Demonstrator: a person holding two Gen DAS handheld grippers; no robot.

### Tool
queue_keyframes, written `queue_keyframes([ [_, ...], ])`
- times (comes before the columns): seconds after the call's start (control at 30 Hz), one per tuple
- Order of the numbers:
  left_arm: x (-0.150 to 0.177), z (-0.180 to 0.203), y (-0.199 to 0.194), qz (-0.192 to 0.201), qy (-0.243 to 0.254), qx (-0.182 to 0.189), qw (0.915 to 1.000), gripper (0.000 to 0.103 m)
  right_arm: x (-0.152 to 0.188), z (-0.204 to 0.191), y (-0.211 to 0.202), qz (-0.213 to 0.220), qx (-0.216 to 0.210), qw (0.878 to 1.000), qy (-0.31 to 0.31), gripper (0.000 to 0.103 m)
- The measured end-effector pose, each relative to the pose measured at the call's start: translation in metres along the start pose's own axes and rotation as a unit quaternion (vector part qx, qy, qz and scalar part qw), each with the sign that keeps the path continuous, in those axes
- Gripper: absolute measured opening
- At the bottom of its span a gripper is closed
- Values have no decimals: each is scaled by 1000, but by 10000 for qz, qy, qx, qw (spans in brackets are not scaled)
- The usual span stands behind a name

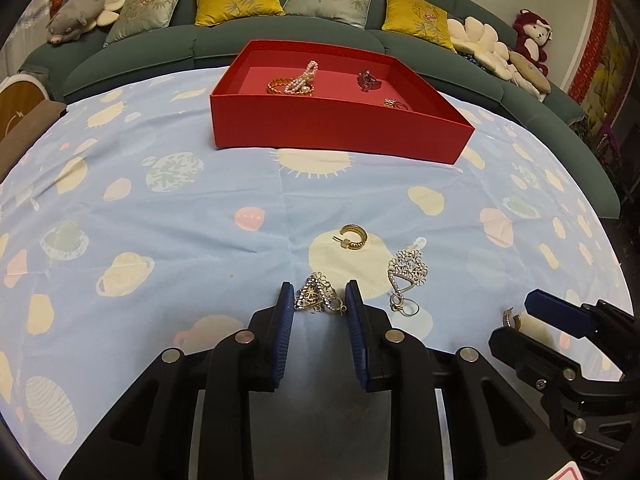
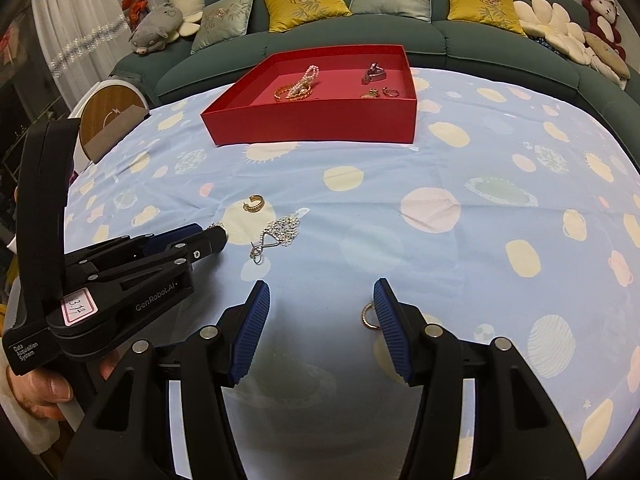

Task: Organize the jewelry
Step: 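Grasp the rhinestone triangle pendant with the left tool while the right tool grasps the silver heart necklace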

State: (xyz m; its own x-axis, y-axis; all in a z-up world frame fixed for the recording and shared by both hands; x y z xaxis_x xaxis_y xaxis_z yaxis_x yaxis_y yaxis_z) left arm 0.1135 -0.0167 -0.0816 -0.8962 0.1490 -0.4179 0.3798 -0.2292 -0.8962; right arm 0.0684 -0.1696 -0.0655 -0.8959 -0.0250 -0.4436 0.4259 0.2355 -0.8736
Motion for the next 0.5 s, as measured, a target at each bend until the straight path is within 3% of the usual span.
queue_keyframes([
  [0.23, -1, -20, -20, 87, -269, 36, 9996, 23, -11, -26, 17, -106, -185, 9995, -252, 48],
  [0.5, 5, -36, -32, 106, -328, -73, 9994, 23, -23, -43, 41, -248, -181, 9988, -376, 30],
])
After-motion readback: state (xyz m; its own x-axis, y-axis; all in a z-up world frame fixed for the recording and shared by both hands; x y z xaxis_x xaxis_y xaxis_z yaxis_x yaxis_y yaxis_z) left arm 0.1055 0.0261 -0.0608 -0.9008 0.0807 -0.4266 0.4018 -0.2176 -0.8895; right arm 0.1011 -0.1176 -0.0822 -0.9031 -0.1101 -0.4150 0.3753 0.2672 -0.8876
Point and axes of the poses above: each gripper's, at about its wrist camera, not at the fingertips, and y roughly the way its jaws point, z to its right, x to its underside, the point moved 3 cm from there along y, roughly the way its jaws point, and after that the axes turned 12 degrees about -z, right-handed, at the moved point
